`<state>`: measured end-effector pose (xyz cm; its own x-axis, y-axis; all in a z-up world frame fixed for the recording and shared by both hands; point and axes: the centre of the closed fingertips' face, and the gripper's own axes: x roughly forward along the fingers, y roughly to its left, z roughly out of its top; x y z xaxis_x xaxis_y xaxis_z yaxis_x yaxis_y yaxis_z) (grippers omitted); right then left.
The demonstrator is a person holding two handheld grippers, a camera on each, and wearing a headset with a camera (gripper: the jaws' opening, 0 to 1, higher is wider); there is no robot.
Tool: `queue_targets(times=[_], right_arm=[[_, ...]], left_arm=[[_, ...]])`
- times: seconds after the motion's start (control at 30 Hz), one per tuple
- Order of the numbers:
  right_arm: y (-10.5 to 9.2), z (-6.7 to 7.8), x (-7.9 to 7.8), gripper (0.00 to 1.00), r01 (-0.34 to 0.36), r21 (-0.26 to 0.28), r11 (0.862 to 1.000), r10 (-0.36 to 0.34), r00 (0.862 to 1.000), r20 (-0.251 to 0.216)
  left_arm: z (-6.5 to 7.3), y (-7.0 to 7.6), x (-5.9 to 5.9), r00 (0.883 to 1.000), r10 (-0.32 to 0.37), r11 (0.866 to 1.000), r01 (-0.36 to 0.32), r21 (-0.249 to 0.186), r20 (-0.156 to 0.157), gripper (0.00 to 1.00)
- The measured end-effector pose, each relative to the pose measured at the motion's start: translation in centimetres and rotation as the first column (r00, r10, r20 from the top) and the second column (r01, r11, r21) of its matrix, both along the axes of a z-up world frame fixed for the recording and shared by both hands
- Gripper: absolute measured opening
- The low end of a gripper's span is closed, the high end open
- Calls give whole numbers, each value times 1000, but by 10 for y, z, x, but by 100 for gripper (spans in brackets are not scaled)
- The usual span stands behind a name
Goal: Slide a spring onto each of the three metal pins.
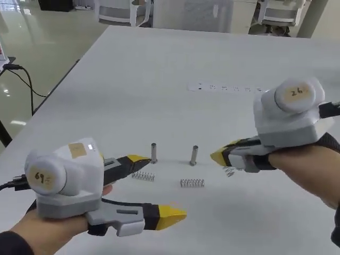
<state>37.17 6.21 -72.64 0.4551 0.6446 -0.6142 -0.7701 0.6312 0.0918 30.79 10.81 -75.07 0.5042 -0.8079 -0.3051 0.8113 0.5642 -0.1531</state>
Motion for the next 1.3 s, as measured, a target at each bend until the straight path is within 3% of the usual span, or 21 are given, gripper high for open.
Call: queue_targets(times=[0.1, 0.17, 0.23, 0.33, 0.47, 0.7, 0.9, 1.03, 1.13, 1.23, 1.3], right_arm=[[14, 20, -2, 13, -17, 55, 998, 15, 999, 36], [20, 29, -3, 13, -25, 86, 996, 20, 998, 54], [26, 35, -6, 13, -35, 111, 993, 29, 998, 55], [32, 41, -11, 13, -55, 136, 989, 45, 997, 69], [39, 46, -16, 13, -82, 168, 982, 68, 994, 87], [49, 58, -22, 13, -125, 236, 964, 100, 988, 115], [54, 61, -26, 13, -142, 254, 957, 111, 985, 133], [56, 63, -28, 13, -151, 266, 952, 117, 983, 140], [57, 63, -29, 13, -160, 265, 951, 125, 982, 144], [57, 62, -29, 13, -161, 267, 950, 126, 981, 145], [56, 62, -29, 13, -163, 265, 950, 128, 981, 146]], left_arm=[[6, -8, 3, 1000, -10, 999, 9, -34, -11, 66], [13, -13, 6, 1000, -9, 997, 7, -82, -21, 63], [21, -16, 9, 999, 0, 990, -4, -138, -34, 59], [32, -15, 15, 1000, 14, 983, -19, -183, -28, 52], [47, -14, 23, 999, 28, 963, -39, -267, -44, 45], [54, -22, 27, 998, 14, 954, -30, -298, -58, 38], [58, -27, 28, 999, 11, 951, -26, -309, -50, 34], [60, -26, 31, 999, 24, 946, -38, -321, -49, 25], [63, -25, 32, 999, 31, 944, -40, -328, -32, 19], [63, -24, 33, 999, 37, 951, -35, -307, 3, 11], [61, -24, 33, 999, 40, 955, -35, -294, 10, 10]])
